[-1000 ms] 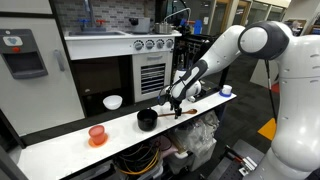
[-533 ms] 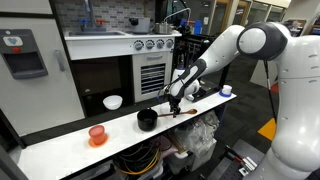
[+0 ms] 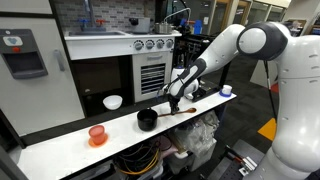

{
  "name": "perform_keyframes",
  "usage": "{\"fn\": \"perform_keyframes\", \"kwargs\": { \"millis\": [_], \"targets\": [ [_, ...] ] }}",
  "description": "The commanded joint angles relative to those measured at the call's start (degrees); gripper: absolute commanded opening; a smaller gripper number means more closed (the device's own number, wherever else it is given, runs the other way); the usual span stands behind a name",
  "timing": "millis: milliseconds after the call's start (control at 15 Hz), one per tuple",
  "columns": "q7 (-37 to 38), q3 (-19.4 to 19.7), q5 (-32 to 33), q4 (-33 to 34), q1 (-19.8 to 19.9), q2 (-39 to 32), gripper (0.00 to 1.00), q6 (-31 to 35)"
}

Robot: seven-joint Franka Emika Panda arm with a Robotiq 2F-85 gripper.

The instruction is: Use the wooden spoon to mix the contents of the black cup then place the spoon on the counter

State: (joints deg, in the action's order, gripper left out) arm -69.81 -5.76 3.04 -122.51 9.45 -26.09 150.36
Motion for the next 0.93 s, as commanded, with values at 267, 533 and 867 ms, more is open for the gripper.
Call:
{"fn": "perform_keyframes", "kwargs": {
  "millis": [267,533,867],
  "targets": [
    [7.3,2.2,3.7,-1.5,-2.5,4.7,0.04,0.3],
    [8.4,2.0,3.5,-3.0,-2.4,9.8,0.04,-0.6],
    [8.8,2.0,2.1,-6.2,-2.5,16.7,0.04,-3.1]
  ]
}}
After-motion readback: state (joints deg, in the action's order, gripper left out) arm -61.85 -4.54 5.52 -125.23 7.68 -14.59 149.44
